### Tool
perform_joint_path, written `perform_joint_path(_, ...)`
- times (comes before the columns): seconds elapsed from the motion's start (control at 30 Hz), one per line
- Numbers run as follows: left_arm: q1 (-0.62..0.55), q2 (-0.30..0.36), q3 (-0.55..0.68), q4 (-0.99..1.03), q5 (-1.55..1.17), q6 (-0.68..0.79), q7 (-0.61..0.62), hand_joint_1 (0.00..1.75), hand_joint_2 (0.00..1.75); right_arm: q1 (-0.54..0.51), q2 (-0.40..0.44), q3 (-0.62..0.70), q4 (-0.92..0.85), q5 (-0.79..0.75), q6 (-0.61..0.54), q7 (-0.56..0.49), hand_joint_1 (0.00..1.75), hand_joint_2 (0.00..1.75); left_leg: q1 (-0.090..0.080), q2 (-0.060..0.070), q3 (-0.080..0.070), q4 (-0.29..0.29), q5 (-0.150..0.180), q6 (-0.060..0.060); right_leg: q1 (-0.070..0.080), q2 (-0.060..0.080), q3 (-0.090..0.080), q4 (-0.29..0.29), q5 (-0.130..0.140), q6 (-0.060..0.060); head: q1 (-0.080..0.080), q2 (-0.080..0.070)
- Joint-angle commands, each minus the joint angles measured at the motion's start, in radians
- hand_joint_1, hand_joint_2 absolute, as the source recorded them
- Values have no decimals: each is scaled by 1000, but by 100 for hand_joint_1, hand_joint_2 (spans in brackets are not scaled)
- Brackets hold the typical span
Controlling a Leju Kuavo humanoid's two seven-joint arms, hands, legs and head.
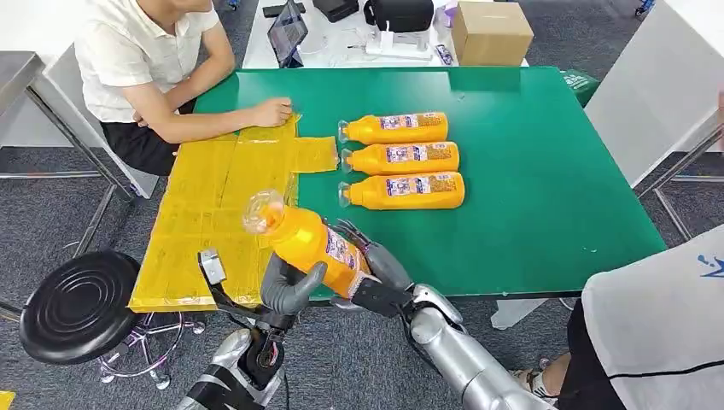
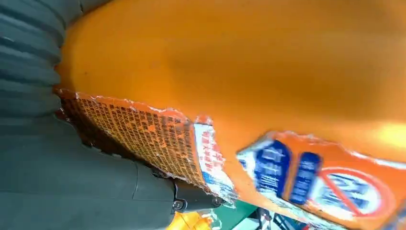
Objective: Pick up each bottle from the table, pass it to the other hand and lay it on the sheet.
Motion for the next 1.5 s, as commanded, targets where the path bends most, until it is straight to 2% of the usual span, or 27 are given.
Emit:
perform_joint_path(0.03, -14, 15, 15, -40, 27, -6, -5, 175, 175, 17, -14, -14, 14, -17, -15, -26, 0, 0, 1, 0, 3, -1, -1, -2, 1, -1, 4, -1, -1, -2, 0, 0)
perform_joint_path(0.17, 0, 19, 68, -69, 38, 54, 12, 175, 175, 77, -46, -50, -56, -15, -64, -52, 0, 0, 1, -1, 2, -1, 0, -1, 1, -2, 2, -1, -1, -1, 0, 0)
perform_joint_path(0.3, 5, 25, 162, -86, 36, 213, 31, 175, 175, 178, -49, -209, -215, -49, -239, -82, 0, 0, 1, -2, 2, -1, 0, -1, 1, -3, 2, -1, -1, -1, 0, 0)
perform_joint_path(0.4, 4, 33, 174, -87, 47, 212, 38, 175, 175, 187, -59, -229, -244, -52, -245, -83, 0, 0, 0, -1, 1, -1, 0, -1, 0, -1, 1, 0, -1, -2, 0, 0)
perform_joint_path(0.47, 19, 30, 205, -106, 87, 219, 45, 175, 175, 216, -49, -315, -303, -84, -291, -84, 0, 0, 1, 0, 2, 0, -1, -2, 1, -1, 2, 0, -1, -2, 0, 0)
perform_joint_path(0.57, 27, 32, 223, -111, 100, 243, 49, 175, 175, 237, -66, -386, -334, -91, -296, -82, 0, 0, 0, -2, 1, 0, 0, -1, 1, -2, 2, -1, -1, -2, 0, 0)
perform_joint_path(0.67, 0, 44, 171, -93, -107, 498, -28, 175, 175, 286, -57, -473, -407, -90, -390, -107, 0, 0, 1, -2, 5, -1, -2, -2, 1, -3, 6, -1, -2, -3, 0, 0)
perform_joint_path(0.77, -27, 32, 143, -74, -226, 645, -78, 175, 175, 318, -47, -526, -477, -89, -468, -107, 0, 0, 1, -6, 4, 0, -2, -2, 2, -7, 7, 0, -3, -3, 0, 0)
perform_joint_path(0.9, -37, 39, 159, -71, -237, 664, -75, 175, 175, 317, -35, -513, -494, -85, -509, -107, 0, 0, 1, -1, 1, 0, -1, -2, 1, -2, 2, 0, -2, -3, 0, 0)
perform_joint_path(0.97, -61, 51, 137, -42, -351, 775, -100, 175, 175, 317, -31, -498, -485, -88, -509, -107, 0, 0, 1, -2, 2, 0, -1, -2, 1, -3, 4, -1, -2, -3, 0, 0)
perform_joint_path(1.1, -65, 51, 138, -37, -351, 775, -100, 175, 175, 317, -30, -496, -485, -87, -511, -107, 0, 0, 1, -1, 3, 0, -1, -3, 1, -2, 3, 0, -1, -3, 0, 0)
perform_joint_path(1.13, -104, 60, 100, 32, -526, 952, -122, 175, 175, 315, -34, -478, -481, -104, -507, -107, 0, 0, 1, -2, 2, -1, 0, -2, 1, -3, 3, -1, -1, -3, 0, 0)
perform_joint_path(1.23, -199, 70, 57, 208, -777, 1124, -65, 175, 175, 291, -26, -449, -447, -122, -502, -107, 0, 0, 1, -2, 4, -1, -1, -2, 2, -3, 5, -1, -1, -3, 0, 0)
perform_joint_path(1.3, -257, 62, 61, 312, -910, 1191, -33, 175, 175, 266, -18, -425, -413, -127, -499, -107, 0, 0, 1, -1, 3, -1, 0, -2, 1, -2, 4, -1, -1, -3, 0, 0)
perform_joint_path(1.37, -282, 45, 133, 348, -1094, 1197, 6, 175, 175, 250, -13, -403, -392, -132, -498, -107, 0, 0, 1, -1, 5, -1, 0, -3, 2, -2, 6, -1, 0, -3, 0, 0)
perform_joint_path(1.5, -327, 39, 114, 410, -1226, 1187, 88, 175, 175, 246, -13, -394, -375, -142, -494, -107, 0, 0, 2, 2, 4, 0, 0, -2, 2, 0, 5, -1, 0, -3, 0, 0)
